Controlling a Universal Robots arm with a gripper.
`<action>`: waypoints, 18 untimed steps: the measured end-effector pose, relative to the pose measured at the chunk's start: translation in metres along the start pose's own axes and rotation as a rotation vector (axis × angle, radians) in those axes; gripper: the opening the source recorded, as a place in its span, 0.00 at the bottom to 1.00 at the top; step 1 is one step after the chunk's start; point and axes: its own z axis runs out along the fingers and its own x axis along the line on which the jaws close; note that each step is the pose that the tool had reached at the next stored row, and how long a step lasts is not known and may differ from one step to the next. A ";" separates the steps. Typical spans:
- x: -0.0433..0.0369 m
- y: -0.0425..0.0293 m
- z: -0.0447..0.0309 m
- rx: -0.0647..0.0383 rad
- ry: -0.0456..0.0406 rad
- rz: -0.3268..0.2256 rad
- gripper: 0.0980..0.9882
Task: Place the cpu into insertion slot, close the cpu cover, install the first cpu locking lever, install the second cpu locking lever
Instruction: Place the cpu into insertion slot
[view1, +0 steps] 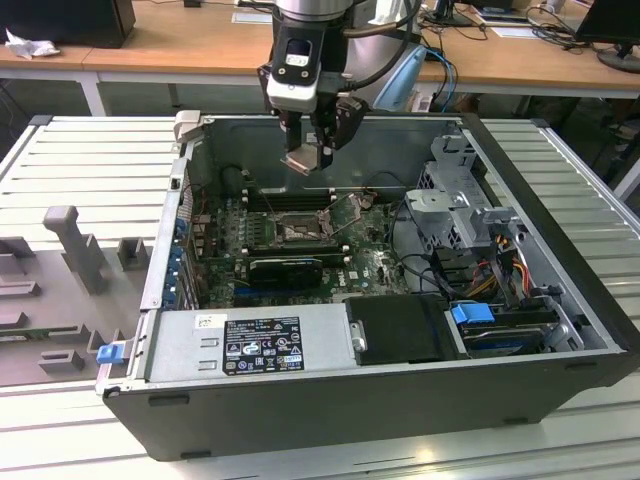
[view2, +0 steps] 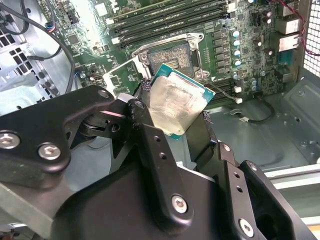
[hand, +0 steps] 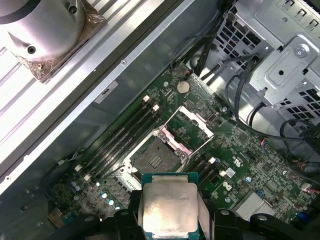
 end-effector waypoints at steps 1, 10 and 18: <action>0.0000 0.0000 0.0001 0.000 -0.0001 0.003 0.48; 0.0000 0.0000 0.0004 -0.001 -0.0029 0.036 0.48; 0.0000 0.0000 0.0007 -0.001 -0.0054 0.068 0.48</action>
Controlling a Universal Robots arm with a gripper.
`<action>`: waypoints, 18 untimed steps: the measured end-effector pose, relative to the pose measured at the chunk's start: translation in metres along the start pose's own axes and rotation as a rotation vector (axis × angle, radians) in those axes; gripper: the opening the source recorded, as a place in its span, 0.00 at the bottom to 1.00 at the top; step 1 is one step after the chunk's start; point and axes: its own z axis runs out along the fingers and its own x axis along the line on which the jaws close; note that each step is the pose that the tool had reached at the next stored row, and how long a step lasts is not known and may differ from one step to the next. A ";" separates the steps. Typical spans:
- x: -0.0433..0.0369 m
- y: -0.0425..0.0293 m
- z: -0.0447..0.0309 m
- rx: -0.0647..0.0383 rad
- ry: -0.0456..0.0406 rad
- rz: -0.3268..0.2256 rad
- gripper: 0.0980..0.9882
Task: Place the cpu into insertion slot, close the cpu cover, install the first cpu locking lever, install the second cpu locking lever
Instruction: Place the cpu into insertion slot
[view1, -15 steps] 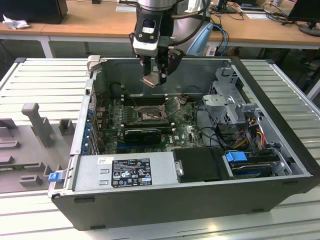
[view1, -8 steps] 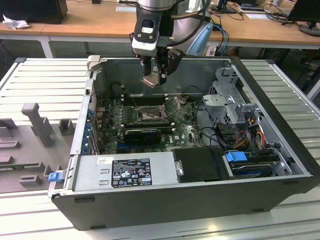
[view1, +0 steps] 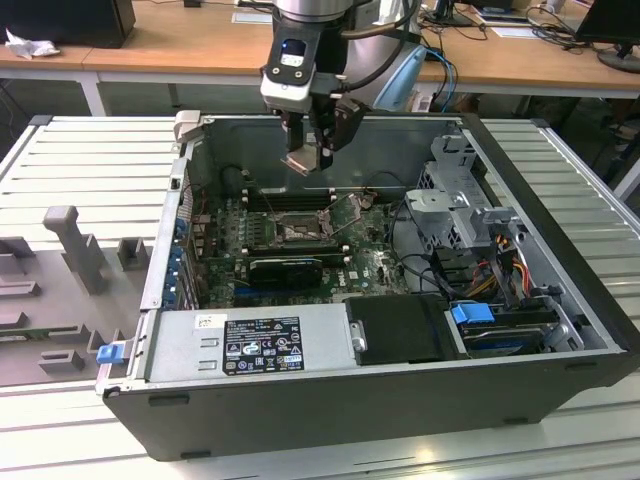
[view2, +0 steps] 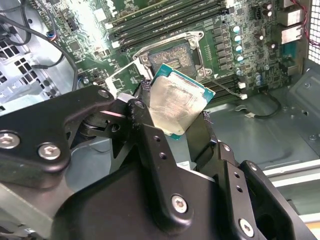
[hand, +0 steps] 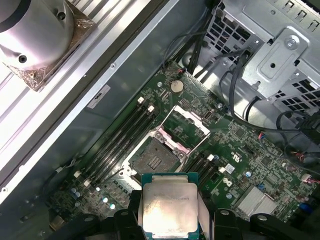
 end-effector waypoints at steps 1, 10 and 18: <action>0.0000 0.0000 0.0001 0.000 -0.0004 0.005 0.48; 0.0000 0.0000 0.0004 -0.001 -0.0025 0.030 0.48; 0.0000 -0.0001 0.0008 -0.001 -0.0045 0.056 0.48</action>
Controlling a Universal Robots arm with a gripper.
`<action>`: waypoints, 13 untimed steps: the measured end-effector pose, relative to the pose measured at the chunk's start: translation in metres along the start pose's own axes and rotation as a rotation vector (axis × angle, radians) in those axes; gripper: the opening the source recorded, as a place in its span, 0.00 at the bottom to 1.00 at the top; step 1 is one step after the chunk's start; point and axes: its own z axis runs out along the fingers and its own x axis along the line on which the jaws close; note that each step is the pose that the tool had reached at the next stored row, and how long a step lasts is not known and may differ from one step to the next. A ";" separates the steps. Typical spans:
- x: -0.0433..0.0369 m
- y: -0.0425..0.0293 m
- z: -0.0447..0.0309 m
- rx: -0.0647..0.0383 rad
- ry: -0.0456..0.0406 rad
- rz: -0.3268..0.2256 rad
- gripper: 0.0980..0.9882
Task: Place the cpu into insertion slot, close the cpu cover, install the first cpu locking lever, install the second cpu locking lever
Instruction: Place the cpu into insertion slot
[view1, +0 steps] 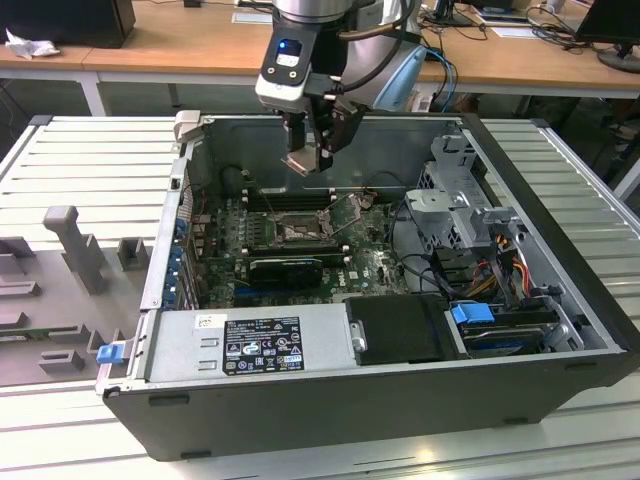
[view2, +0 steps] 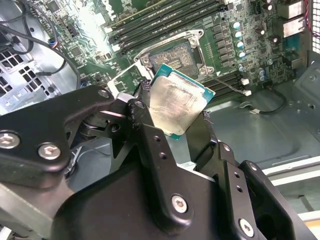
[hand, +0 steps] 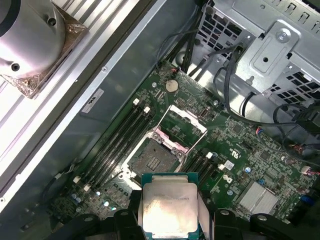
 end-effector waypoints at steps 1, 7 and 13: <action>0.0000 0.0000 0.0001 0.000 -0.0004 0.005 0.48; 0.0000 0.0000 0.0004 -0.001 -0.0029 0.036 0.48; 0.0000 0.0000 0.0005 -0.001 -0.0050 0.062 0.48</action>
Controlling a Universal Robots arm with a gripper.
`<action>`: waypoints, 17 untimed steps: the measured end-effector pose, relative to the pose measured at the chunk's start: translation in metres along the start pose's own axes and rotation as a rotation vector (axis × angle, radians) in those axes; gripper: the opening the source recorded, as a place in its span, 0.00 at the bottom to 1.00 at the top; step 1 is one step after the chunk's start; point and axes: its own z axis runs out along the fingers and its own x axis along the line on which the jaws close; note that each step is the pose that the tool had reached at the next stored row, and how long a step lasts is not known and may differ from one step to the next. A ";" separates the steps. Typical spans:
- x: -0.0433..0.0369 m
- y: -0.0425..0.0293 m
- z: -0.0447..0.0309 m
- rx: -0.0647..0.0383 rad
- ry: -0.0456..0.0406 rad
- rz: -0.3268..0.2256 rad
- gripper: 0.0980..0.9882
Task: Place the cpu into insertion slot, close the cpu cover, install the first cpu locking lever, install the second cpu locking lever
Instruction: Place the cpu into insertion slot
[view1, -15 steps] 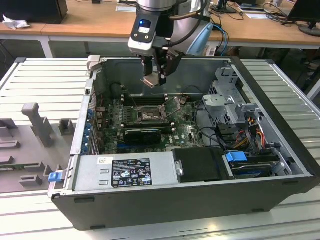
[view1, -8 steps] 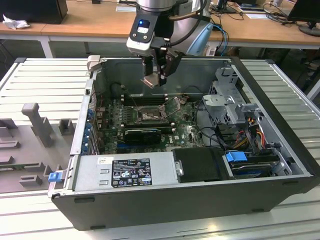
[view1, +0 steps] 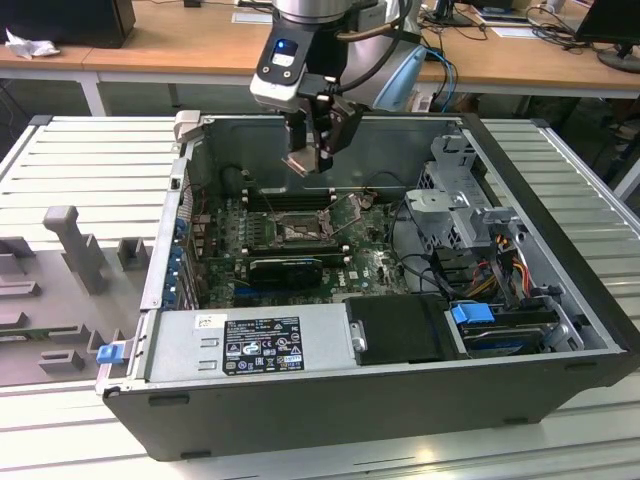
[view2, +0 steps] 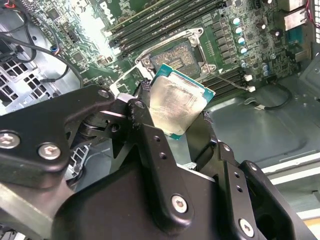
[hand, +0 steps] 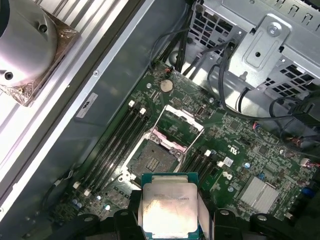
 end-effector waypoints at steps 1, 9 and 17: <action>0.0000 0.0000 0.0000 0.000 -0.0006 0.007 0.48; 0.0000 -0.0002 0.0023 -0.003 -0.0122 0.151 0.48; -0.0001 -0.0005 0.0061 -0.006 -0.0233 0.290 0.48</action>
